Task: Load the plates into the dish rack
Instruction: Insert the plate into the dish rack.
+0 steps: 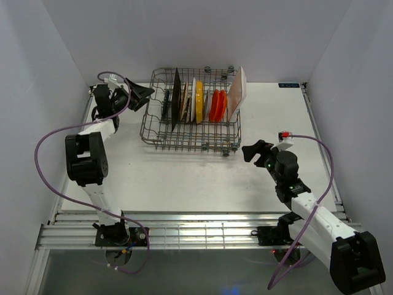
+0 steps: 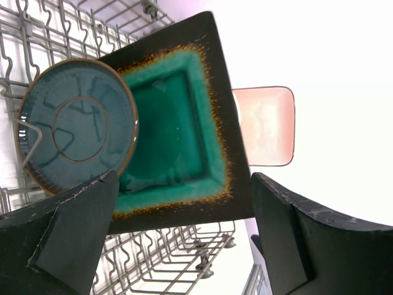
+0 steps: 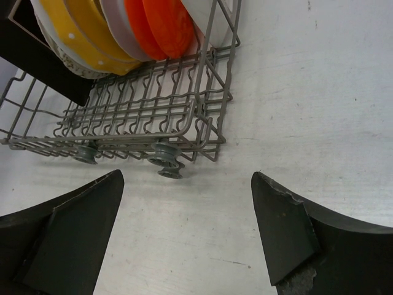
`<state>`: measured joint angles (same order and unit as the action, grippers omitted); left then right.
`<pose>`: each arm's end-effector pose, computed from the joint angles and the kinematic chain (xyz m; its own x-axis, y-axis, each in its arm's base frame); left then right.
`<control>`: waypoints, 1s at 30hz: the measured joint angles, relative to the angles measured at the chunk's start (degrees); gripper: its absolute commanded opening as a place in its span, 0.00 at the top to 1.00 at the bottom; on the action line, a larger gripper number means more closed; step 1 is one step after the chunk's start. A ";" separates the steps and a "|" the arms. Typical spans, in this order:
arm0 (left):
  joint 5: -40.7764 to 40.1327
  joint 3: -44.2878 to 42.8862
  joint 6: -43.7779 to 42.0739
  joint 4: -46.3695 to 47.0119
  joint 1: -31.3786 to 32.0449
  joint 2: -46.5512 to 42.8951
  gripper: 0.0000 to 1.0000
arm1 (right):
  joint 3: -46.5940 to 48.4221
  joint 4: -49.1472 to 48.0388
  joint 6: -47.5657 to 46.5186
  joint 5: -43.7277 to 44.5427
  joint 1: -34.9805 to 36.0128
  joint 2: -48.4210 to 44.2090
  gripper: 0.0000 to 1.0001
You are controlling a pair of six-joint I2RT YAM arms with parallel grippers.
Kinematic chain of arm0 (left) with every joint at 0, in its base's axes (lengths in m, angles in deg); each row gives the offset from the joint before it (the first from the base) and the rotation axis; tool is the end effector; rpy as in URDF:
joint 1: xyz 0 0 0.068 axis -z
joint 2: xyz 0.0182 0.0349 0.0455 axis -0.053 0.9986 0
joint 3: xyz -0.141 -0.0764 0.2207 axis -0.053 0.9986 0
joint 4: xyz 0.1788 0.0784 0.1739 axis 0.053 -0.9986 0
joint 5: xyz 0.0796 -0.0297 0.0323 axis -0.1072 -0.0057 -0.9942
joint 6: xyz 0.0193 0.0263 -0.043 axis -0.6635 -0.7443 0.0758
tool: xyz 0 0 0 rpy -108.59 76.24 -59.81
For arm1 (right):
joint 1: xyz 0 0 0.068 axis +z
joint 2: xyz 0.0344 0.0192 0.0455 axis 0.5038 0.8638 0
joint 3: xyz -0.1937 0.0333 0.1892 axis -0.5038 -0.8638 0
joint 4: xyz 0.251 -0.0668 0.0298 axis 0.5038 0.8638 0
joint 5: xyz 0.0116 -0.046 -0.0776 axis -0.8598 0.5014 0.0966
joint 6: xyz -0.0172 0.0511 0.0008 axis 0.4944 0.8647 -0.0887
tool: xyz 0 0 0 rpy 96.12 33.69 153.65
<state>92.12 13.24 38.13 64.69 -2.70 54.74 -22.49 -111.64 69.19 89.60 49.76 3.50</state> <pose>0.4437 0.0184 0.2388 -0.6286 -0.6281 -0.4586 0.2329 0.4106 -0.8816 0.1838 0.0620 0.2118 -0.2680 0.4302 -0.8620 -0.1423 0.8673 0.4770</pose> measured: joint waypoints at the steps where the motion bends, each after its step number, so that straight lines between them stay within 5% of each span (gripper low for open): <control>1: -0.48 0.48 0.00 0.04 0.00 -0.72 0.02 | 0.00 -0.02 -0.11 0.02 0.00 -0.48 0.10; 14: -9.49 4.13 -1.25 -8.92 0.74 -10.58 0.02 | -1.99 -2.51 -1.07 -0.63 0.00 -4.79 0.10; 30: -18.73 17.94 -7.61 -28.04 1.95 -40.70 0.02 | -2.14 -2.58 -1.81 -0.61 0.00 -6.03 0.10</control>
<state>73.39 31.19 30.53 36.65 -0.75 14.04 -24.63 -114.22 67.37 88.99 49.76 -2.54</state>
